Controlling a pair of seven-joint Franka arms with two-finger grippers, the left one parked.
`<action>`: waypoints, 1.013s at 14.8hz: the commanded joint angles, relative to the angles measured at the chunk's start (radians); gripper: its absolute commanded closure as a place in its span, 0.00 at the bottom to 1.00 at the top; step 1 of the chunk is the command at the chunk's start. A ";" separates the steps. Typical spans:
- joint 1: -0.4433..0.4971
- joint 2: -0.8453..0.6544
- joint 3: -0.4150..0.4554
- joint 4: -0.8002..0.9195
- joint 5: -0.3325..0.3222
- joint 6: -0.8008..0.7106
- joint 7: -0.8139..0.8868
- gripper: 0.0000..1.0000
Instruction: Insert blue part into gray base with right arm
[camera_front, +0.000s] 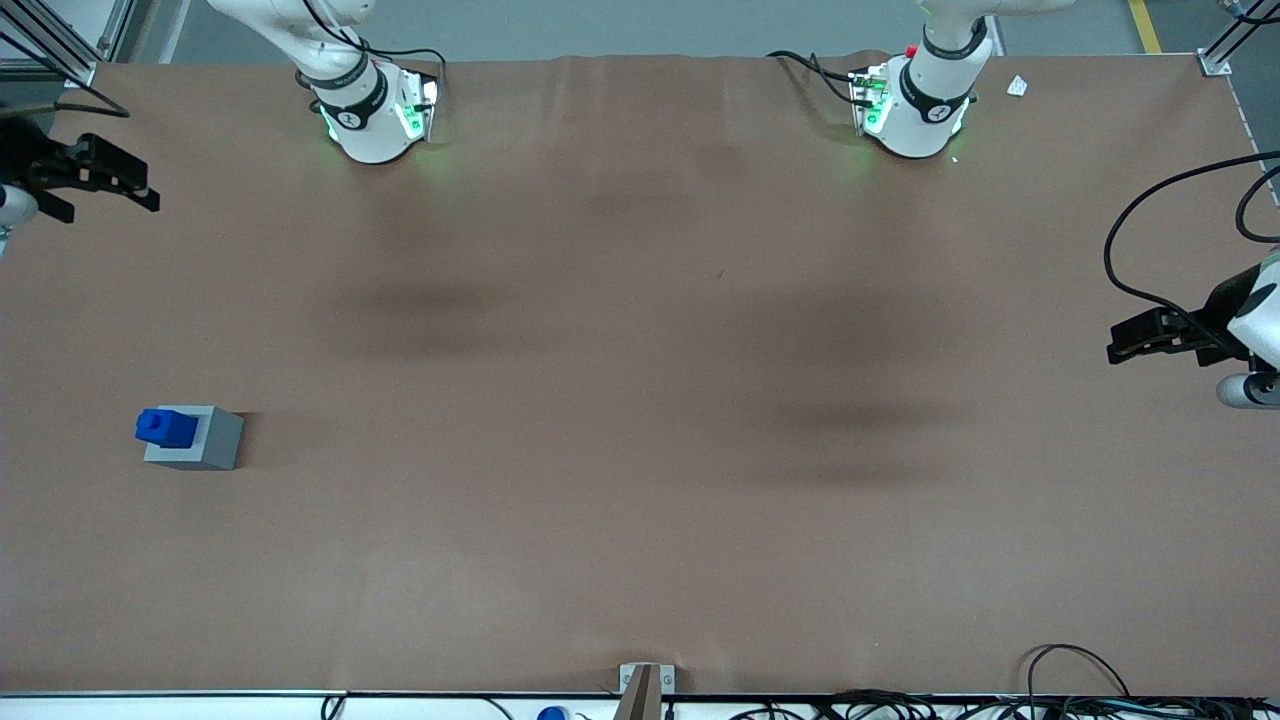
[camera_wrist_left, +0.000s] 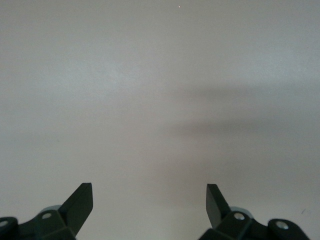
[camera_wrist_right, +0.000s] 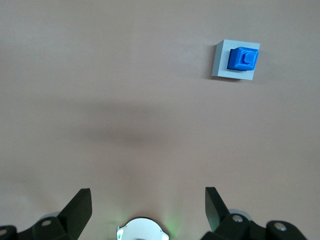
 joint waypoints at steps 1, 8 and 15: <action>0.017 -0.059 0.026 -0.063 0.010 0.020 0.046 0.00; 0.027 -0.070 0.044 -0.053 0.009 0.020 0.098 0.00; 0.017 -0.044 0.041 0.038 0.006 0.023 0.100 0.00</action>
